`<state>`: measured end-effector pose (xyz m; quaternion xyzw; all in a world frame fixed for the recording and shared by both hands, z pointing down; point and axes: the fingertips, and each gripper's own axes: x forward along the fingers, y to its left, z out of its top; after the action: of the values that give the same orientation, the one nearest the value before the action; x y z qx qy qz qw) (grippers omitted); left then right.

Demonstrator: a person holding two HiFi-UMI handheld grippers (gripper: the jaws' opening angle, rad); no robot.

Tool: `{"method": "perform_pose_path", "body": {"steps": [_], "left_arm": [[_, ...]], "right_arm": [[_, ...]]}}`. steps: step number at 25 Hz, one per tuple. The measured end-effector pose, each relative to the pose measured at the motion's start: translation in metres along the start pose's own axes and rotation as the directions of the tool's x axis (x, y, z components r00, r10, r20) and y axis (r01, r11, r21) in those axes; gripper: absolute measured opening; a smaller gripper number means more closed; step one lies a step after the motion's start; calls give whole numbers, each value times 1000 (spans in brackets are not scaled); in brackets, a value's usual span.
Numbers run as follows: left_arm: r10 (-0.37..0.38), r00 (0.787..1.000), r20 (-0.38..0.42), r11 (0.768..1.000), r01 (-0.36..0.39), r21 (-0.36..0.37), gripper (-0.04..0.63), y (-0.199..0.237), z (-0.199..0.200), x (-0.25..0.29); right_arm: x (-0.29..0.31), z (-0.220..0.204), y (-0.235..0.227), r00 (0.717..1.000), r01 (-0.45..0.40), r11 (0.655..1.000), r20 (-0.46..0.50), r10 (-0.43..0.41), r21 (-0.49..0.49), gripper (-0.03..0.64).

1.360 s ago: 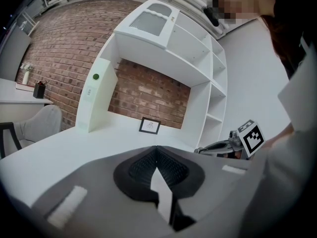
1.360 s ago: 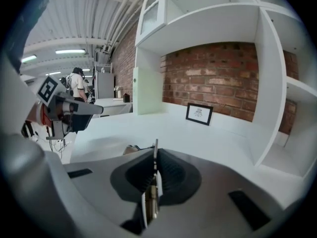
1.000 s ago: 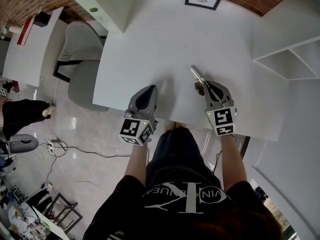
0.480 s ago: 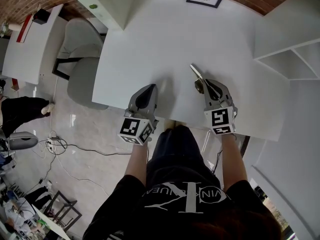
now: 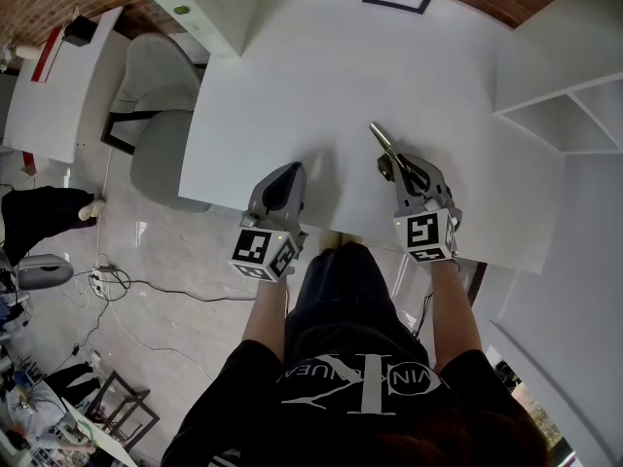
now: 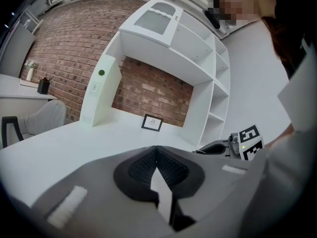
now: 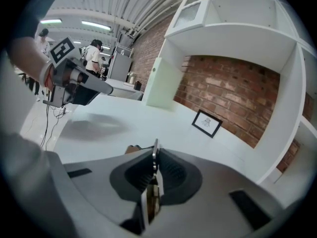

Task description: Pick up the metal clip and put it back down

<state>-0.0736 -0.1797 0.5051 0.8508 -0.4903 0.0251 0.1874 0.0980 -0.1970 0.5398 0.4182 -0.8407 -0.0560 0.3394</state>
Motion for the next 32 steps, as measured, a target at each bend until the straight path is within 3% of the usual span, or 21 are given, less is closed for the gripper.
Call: {"method": "perform_pose_path", "body": {"steps": [16, 32], "left_arm": [[-2, 1000, 4, 1000, 2, -12, 11, 0, -1, -6], [5, 1000, 2, 1000, -5, -17, 11, 2, -1, -9]], "right_arm": [[2, -4, 23, 999, -5, 983, -35, -2, -182, 15], [2, -5, 24, 1000, -8, 987, -24, 5, -157, 15]]}}
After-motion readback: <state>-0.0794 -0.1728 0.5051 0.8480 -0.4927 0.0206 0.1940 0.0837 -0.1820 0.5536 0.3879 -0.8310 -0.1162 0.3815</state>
